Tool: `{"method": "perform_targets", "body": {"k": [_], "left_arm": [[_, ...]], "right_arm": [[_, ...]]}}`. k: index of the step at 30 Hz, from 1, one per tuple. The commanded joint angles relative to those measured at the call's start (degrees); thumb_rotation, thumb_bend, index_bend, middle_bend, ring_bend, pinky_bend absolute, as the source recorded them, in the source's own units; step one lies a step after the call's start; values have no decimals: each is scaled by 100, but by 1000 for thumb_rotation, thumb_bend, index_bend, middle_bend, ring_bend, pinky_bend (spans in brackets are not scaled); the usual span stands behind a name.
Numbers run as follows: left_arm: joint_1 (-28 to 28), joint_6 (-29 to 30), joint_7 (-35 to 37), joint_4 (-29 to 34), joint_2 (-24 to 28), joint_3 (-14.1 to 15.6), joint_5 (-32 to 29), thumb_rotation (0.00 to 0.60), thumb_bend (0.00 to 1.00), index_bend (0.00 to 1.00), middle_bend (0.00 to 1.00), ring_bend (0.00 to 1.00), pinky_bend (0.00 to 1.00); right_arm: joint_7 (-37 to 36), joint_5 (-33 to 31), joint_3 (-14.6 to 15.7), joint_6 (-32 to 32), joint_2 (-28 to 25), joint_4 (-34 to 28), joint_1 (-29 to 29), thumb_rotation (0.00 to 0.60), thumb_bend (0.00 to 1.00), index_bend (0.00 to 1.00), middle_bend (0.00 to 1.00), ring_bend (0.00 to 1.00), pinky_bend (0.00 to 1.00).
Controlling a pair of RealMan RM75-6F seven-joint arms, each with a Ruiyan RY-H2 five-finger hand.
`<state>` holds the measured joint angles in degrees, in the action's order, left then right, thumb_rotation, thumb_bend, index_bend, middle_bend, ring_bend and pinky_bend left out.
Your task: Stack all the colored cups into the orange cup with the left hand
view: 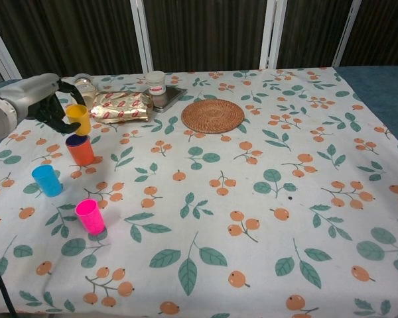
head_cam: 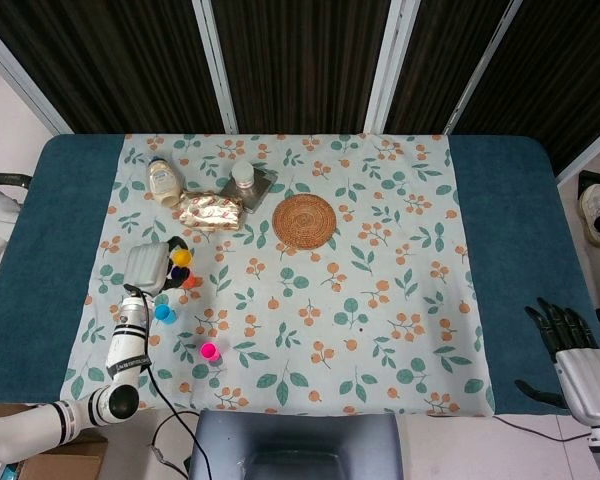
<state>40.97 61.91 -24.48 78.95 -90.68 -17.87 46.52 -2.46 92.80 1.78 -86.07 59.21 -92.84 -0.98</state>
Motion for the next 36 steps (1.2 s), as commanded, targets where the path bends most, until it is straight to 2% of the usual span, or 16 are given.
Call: {"method": "perform_targets", "body": {"k": [1,11,14,15,20,22,25,28,31,33,36], "left_arm": [[-62,-42,108,-49,19,71,66,600,361,603,1000,1000,1000],[-180,-77,305,-101,87,189,190,600,363,607,1000,1000,1000],[-199,-136,326,-132,88,226,170,600,368,565,1000,1000,1000],[-205,-159,334,-141,86,239,164,600,369,534,1000,1000,1000],[-233,-229,459,-88,94,266,212,600,368,89,1000,1000,1000],[-254,-203,506,-15,107,286,290,600,366,19,1000,1000,1000],[-264,-190,527,23,119,292,321,600,361,0,1000,1000,1000],[-333,-146,630,315,215,349,484,600,352,0,1000,1000,1000],[-580,62,770,1009,577,612,967,600,350,39,1000,1000,1000],[-722,146,848,1290,752,781,1197,600,351,95,1000,1000,1000],[-927,207,950,1598,978,1084,1525,600,351,121,1000,1000,1000]], "right_arm": [[14,-6,-1,11,6,-2,-4,600,186,0,0,0,0],[37,-17,-10,2,20,-5,1,600,185,0,0,0,0],[47,-12,-6,6,23,-5,1,600,186,0,0,0,0],[50,-13,-7,5,25,-6,1,600,186,0,0,0,0],[63,-29,-15,5,34,-10,2,600,185,0,0,0,0],[67,-30,-14,9,34,-10,2,600,185,0,0,0,0],[67,-31,-15,10,35,-11,1,600,185,0,0,0,0],[74,-23,-9,16,37,-12,0,600,185,0,0,0,0],[42,4,3,-2,24,-11,7,600,185,0,0,0,0],[36,13,6,-4,21,-6,7,600,186,0,0,0,0],[40,36,24,13,24,-3,2,600,185,0,0,0,0]]}}
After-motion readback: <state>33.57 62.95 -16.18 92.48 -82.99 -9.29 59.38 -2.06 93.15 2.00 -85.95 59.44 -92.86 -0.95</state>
